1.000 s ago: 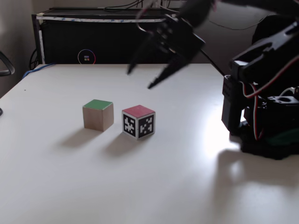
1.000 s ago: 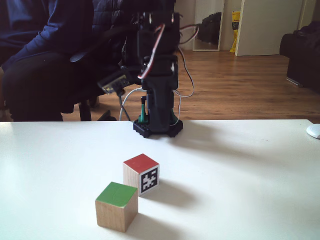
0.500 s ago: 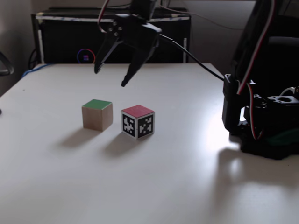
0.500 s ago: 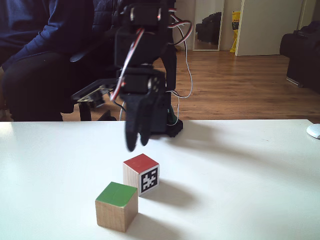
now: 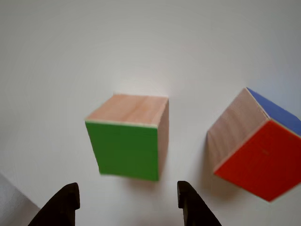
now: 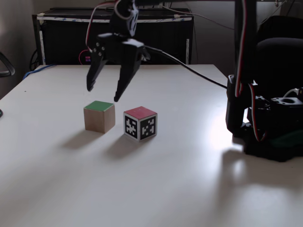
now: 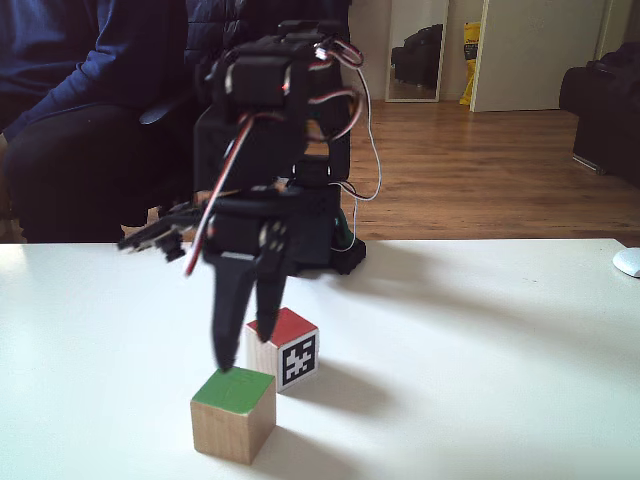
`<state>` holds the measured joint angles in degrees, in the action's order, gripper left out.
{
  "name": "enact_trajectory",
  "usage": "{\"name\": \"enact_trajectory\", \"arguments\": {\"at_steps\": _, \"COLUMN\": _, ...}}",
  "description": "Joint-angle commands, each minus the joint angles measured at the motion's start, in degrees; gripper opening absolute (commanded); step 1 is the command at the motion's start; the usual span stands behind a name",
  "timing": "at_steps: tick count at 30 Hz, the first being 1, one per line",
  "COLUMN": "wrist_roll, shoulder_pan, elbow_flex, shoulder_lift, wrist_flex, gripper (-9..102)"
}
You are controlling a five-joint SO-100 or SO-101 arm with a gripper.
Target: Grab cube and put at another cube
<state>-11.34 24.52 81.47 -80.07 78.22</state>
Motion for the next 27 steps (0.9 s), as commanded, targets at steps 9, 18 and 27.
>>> {"name": "enact_trajectory", "arguments": {"at_steps": 9, "wrist_roll": -0.7, "shoulder_pan": 0.7, "elbow_flex": -8.4, "shoulder_lift": 8.6, "wrist_flex": -0.3, "gripper": 33}}
{"name": "enact_trajectory", "arguments": {"at_steps": 18, "wrist_roll": -1.2, "shoulder_pan": 1.2, "elbow_flex": -13.8, "shoulder_lift": 16.8, "wrist_flex": -0.3, "gripper": 34}}
{"name": "enact_trajectory", "arguments": {"at_steps": 27, "wrist_roll": -1.3, "shoulder_pan": 1.5, "elbow_flex": -15.9, "shoulder_lift": 19.2, "wrist_flex": 0.2, "gripper": 29}}
